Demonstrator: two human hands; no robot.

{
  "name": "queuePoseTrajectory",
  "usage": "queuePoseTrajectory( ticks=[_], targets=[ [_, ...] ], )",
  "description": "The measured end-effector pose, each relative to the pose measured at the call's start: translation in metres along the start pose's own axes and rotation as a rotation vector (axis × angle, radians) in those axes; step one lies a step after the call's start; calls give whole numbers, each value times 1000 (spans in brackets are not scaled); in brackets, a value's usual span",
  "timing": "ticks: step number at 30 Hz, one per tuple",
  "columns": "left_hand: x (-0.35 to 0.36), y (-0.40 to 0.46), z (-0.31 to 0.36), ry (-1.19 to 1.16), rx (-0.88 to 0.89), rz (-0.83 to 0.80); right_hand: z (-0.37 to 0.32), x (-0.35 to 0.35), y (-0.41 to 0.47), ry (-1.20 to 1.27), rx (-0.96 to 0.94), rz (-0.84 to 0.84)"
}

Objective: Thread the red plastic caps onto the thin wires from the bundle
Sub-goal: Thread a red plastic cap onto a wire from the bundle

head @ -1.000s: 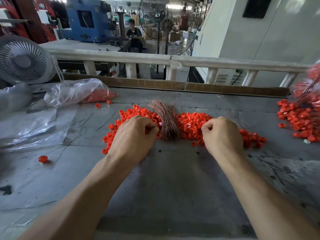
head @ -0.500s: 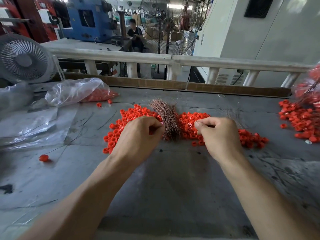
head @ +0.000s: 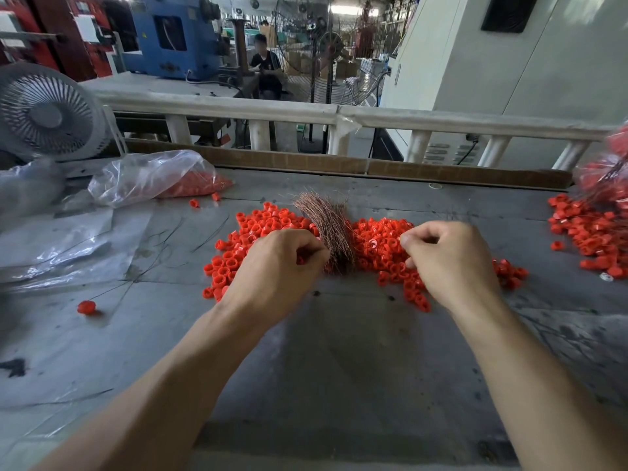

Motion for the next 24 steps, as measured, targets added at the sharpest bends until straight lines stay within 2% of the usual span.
queuePoseTrajectory(
  ticks=[6,12,16,21,24],
  targets=[
    [1,0,1,-19,12,-17,15,-25,9,-141,86,18],
    [1,-1,2,-26,-18,-35,34,-12,13,-175,129,-149],
    [1,-1,3,-26,-32,-45,35,-5,14,-149,99,-226],
    [1,-1,2,15,-35,-39,33,-6,13,-117,60,-219],
    [-6,0,-1,129,-49,11,25,-6,9,-74,3,-187]
  ],
)
Point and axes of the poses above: each hand's wrist, its own y-axis towards the middle knuckle, its own x-axis out of the palm, z = x × y, the point moved 7 cm from there along y, towards the middle knuckle, and after that the axes turned 7 degrees about -y, right-handed, at the moved point
